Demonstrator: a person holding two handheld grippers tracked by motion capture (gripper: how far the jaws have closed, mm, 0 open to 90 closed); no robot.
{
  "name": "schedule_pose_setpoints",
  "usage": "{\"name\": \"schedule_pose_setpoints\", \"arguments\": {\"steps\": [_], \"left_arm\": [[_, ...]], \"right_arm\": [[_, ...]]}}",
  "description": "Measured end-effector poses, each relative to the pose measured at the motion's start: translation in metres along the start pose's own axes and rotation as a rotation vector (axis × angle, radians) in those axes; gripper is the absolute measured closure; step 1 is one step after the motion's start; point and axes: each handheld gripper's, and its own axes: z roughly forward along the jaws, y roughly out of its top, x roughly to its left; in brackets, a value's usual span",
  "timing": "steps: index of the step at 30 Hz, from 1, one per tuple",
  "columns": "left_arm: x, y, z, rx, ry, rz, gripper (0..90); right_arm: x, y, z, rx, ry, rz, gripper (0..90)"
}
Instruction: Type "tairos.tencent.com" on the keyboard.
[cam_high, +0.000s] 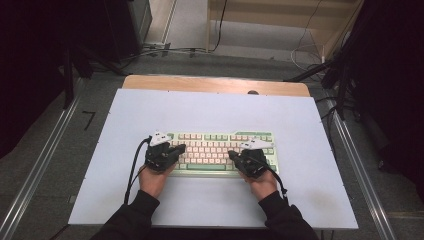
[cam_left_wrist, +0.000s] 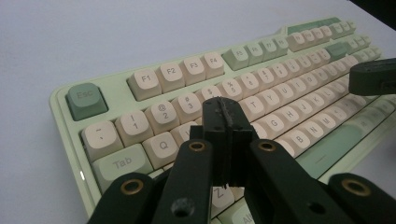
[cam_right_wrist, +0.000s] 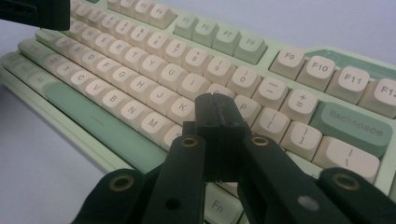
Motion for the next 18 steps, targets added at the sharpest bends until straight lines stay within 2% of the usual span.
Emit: {"name": "schedule_pose_setpoints", "arguments": {"steps": [18], "left_arm": [[0.0000, -0.0002, -0.0003, 0.004, -0.001, -0.002, 90.0]], "right_arm": [[0.0028, -0.0055, 0.0030, 0.024, 0.002, -0.012, 87.2]]}}
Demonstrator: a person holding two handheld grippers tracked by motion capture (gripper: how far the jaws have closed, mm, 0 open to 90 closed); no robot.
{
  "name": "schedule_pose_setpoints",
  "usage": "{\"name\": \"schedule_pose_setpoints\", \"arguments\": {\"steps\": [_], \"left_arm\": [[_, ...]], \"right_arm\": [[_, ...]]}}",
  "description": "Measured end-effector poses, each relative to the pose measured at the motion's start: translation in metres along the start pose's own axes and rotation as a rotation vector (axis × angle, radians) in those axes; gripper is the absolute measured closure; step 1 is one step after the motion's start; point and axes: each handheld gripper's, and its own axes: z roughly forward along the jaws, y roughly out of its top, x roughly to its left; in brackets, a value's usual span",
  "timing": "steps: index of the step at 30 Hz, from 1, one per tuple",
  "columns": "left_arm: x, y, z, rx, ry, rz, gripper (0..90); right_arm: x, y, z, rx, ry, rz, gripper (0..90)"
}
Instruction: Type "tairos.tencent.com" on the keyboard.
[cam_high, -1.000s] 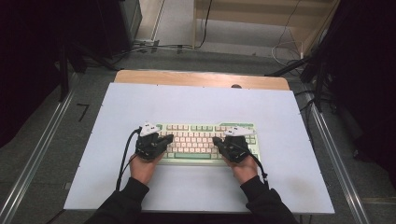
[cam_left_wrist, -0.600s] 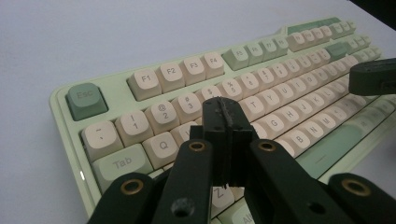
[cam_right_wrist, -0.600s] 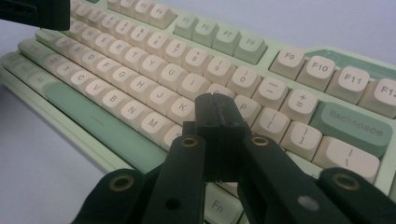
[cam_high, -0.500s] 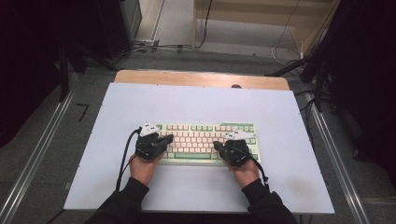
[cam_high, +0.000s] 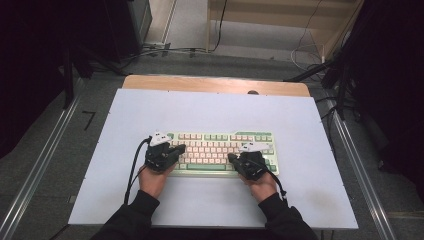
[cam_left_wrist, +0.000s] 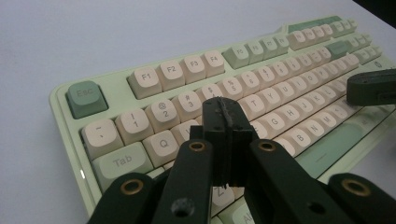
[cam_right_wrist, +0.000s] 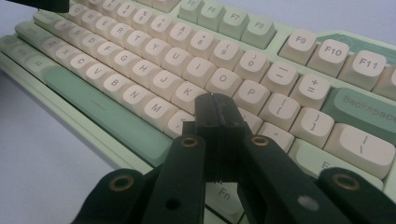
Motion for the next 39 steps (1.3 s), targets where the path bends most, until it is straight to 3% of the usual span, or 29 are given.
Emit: {"name": "schedule_pose_setpoints", "arguments": {"steps": [16, 39], "left_arm": [[-0.001, 0.000, 0.000, 0.003, -0.002, 0.003, 90.0], [-0.004, 0.001, 0.002, 0.007, -0.012, 0.012, 90.0]], "right_arm": [[0.001, -0.003, 0.003, 0.018, -0.004, -0.008, 87.2], [0.005, 0.007, 0.000, -0.031, -0.001, -0.011, 87.2]]}}
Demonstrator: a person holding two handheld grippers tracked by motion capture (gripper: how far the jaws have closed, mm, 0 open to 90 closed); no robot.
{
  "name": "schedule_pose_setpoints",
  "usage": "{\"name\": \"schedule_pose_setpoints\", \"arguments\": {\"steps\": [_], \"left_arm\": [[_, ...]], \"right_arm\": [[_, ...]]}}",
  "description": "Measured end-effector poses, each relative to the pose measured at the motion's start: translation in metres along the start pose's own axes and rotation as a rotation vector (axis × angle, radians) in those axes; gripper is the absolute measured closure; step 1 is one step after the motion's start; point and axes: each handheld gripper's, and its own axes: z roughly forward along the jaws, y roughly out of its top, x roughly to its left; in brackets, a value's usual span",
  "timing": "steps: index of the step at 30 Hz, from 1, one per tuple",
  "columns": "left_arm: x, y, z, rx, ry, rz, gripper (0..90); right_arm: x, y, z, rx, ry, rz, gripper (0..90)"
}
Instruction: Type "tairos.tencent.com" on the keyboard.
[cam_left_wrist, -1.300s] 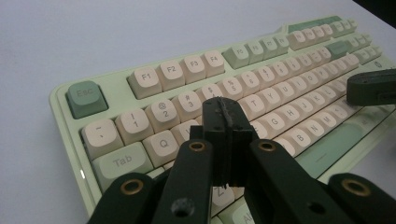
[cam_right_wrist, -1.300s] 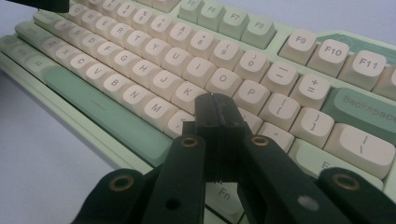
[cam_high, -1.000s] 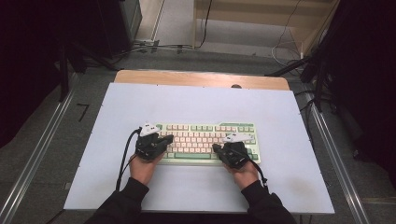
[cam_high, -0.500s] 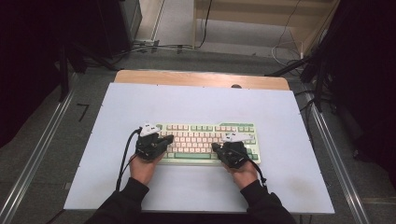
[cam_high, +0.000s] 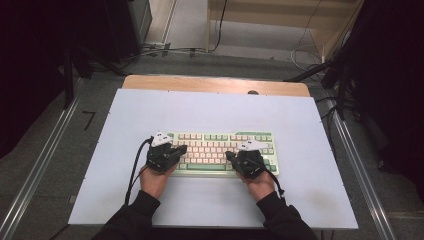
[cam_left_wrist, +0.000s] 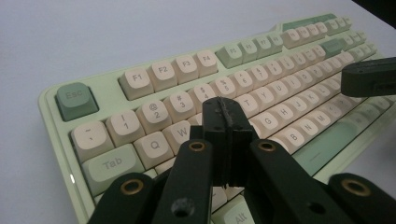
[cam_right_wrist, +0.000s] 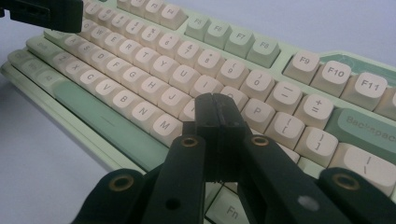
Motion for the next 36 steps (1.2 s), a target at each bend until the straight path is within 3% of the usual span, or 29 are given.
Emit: {"name": "schedule_pose_setpoints", "arguments": {"steps": [21, 36], "left_arm": [[-0.018, 0.012, 0.024, 0.010, -0.034, 0.031, 90.0], [-0.022, 0.014, 0.040, 0.041, -0.035, 0.048, 90.0]], "right_arm": [[0.001, 0.004, 0.005, -0.008, 0.003, 0.000, 87.2], [0.002, 0.006, 0.009, -0.009, 0.007, 0.000, 87.2]]}}
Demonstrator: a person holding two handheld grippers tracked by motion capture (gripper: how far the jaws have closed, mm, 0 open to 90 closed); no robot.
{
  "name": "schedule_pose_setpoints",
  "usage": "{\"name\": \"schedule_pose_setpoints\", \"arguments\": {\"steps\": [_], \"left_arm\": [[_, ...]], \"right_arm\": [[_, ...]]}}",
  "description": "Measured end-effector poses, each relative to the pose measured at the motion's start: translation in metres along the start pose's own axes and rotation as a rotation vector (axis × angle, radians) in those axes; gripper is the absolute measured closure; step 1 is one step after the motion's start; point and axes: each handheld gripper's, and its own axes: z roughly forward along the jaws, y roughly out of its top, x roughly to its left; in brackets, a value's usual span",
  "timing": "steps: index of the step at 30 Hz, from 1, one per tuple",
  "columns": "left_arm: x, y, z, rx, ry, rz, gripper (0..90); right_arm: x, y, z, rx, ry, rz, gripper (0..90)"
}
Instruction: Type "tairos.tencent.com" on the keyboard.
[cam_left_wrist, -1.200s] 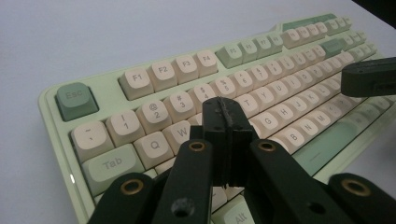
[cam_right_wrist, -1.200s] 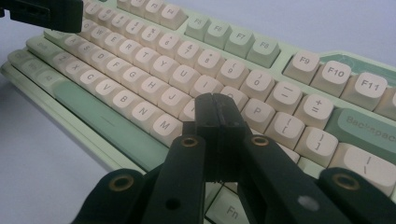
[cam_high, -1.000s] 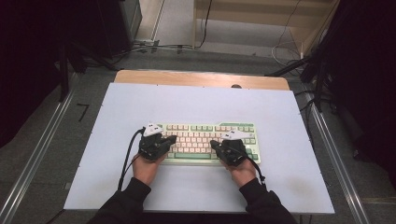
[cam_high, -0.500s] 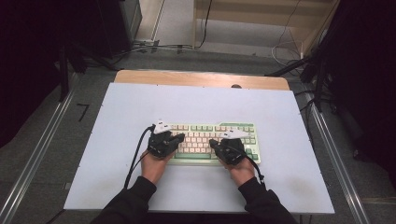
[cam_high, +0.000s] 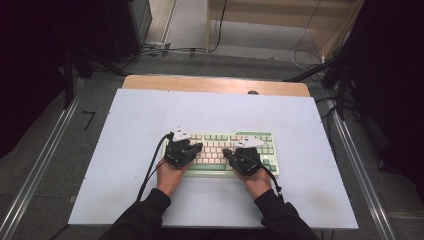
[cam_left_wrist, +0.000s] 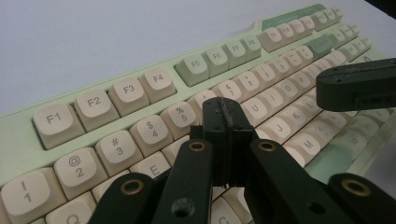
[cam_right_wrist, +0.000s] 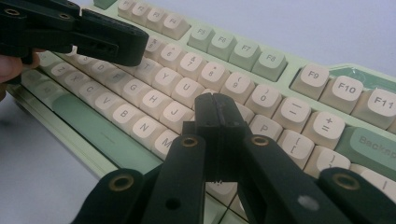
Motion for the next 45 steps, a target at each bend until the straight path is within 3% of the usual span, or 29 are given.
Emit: {"name": "schedule_pose_setpoints", "arguments": {"steps": [14, 21, 31, 45], "left_arm": [[-0.001, 0.001, 0.006, 0.021, 0.007, 0.006, 90.0], [-0.003, 0.001, 0.009, 0.045, 0.025, 0.033, 90.0], [-0.004, 0.004, 0.000, 0.005, -0.004, 0.020, 90.0], [0.006, 0.002, -0.013, -0.004, 0.017, -0.006, 90.0]], "right_arm": [[0.001, 0.002, 0.000, -0.006, -0.001, -0.003, 87.2], [0.001, 0.002, 0.000, -0.005, 0.001, -0.008, 87.2], [0.002, 0.002, -0.001, -0.006, 0.002, -0.007, 87.2], [0.003, 0.002, -0.004, -0.012, 0.005, -0.013, 87.2]]}}
